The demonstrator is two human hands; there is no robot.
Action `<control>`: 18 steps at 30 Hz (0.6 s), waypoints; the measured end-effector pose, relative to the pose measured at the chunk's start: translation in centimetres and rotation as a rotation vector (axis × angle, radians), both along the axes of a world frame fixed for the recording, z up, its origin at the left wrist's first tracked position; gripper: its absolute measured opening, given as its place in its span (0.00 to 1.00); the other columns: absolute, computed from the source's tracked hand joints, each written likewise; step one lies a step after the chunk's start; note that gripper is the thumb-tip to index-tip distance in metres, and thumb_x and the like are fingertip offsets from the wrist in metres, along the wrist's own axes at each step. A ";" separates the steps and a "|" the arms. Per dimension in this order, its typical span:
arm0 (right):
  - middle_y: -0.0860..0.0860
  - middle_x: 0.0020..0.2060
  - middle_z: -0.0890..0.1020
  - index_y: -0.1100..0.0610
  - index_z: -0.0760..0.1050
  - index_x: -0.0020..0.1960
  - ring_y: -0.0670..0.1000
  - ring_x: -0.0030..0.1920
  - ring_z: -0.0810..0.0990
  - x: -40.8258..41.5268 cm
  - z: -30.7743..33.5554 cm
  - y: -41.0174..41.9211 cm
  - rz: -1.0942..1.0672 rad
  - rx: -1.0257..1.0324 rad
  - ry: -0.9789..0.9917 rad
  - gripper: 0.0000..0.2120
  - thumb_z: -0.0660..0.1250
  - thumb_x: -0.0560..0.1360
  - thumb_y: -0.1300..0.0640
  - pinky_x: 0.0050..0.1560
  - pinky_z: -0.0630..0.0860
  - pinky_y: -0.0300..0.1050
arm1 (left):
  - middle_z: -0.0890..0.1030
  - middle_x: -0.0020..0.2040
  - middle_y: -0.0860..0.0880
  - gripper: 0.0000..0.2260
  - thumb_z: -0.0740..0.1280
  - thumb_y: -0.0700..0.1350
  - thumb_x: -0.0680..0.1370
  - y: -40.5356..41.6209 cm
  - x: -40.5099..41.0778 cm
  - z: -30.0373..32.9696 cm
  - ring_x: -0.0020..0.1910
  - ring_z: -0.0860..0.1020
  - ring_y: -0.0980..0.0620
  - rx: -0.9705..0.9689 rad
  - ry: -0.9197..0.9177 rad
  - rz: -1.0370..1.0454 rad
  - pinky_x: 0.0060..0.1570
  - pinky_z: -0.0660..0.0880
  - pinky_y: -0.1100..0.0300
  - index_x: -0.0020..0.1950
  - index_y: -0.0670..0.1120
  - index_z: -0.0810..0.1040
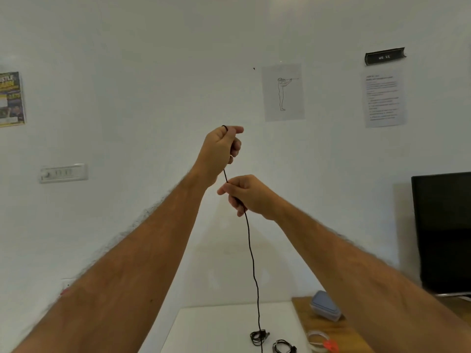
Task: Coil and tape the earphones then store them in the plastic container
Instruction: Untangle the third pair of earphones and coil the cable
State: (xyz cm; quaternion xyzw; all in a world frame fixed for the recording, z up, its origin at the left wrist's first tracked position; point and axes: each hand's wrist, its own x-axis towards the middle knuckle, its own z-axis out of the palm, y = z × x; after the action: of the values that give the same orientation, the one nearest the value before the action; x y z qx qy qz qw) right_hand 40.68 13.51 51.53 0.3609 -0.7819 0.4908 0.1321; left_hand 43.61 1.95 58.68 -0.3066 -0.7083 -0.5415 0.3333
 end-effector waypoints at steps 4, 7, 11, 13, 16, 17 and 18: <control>0.49 0.28 0.70 0.61 0.79 0.51 0.47 0.28 0.68 1.4 0.5 1.0 -0.015 0.054 0.013 0.14 0.56 0.83 0.56 0.31 0.75 0.44 | 0.77 0.38 0.50 0.12 0.55 0.40 0.84 -0.7 -0.8 -0.4 0.36 0.73 0.57 -0.096 0.030 0.130 0.35 0.70 0.68 0.61 0.43 0.76; 0.48 0.28 0.69 0.60 0.80 0.50 0.47 0.28 0.66 2.0 1.1 1.9 -0.031 0.123 0.014 0.15 0.56 0.83 0.56 0.29 0.71 0.43 | 0.78 0.39 0.51 0.12 0.55 0.40 0.83 -0.5 -1.0 -0.6 0.37 0.74 0.56 -0.184 0.087 0.231 0.38 0.72 0.69 0.62 0.42 0.75; 0.49 0.29 0.69 0.58 0.80 0.47 0.47 0.27 0.64 2.7 2.2 2.5 -0.064 0.172 0.067 0.14 0.58 0.83 0.55 0.27 0.64 0.40 | 0.78 0.39 0.50 0.13 0.55 0.41 0.84 -0.2 -1.3 -1.2 0.34 0.74 0.57 -0.400 0.185 0.461 0.37 0.69 0.67 0.62 0.43 0.76; 0.49 0.30 0.70 0.59 0.81 0.46 0.46 0.26 0.63 2.9 2.7 3.1 -0.108 0.199 0.127 0.14 0.59 0.82 0.55 0.26 0.62 0.37 | 0.77 0.40 0.50 0.13 0.54 0.42 0.84 -0.5 -1.4 -1.7 0.36 0.75 0.55 -0.435 0.176 0.502 0.39 0.70 0.65 0.62 0.43 0.76; 0.50 0.30 0.71 0.57 0.81 0.45 0.47 0.28 0.65 2.9 3.2 4.0 -0.166 0.253 0.233 0.13 0.60 0.81 0.56 0.28 0.64 0.37 | 0.77 0.44 0.52 0.13 0.53 0.43 0.84 -1.2 -1.6 -2.3 0.44 0.75 0.53 -0.455 0.131 0.524 0.46 0.71 0.61 0.61 0.44 0.76; 0.51 0.30 0.71 0.55 0.81 0.44 0.48 0.29 0.66 2.9 3.4 4.2 -0.176 0.256 0.259 0.12 0.61 0.81 0.56 0.29 0.64 0.39 | 0.77 0.46 0.52 0.13 0.53 0.44 0.84 -1.3 -1.6 -2.5 0.46 0.76 0.52 -0.461 0.118 0.525 0.47 0.71 0.60 0.60 0.45 0.77; 0.50 0.29 0.70 0.55 0.81 0.43 0.48 0.28 0.66 2.9 3.7 4.5 -0.186 0.254 0.288 0.12 0.62 0.80 0.56 0.30 0.64 0.40 | 0.77 0.46 0.52 0.13 0.53 0.45 0.84 -1.3 -1.6 -2.7 0.46 0.76 0.52 -0.465 0.099 0.514 0.46 0.71 0.59 0.59 0.46 0.77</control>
State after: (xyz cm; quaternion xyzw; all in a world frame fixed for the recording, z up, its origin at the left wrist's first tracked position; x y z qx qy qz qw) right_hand 43.61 17.99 55.20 0.3674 -0.8404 0.3175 0.2408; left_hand 41.98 0.62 55.99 -0.2120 -0.8496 -0.2486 0.4140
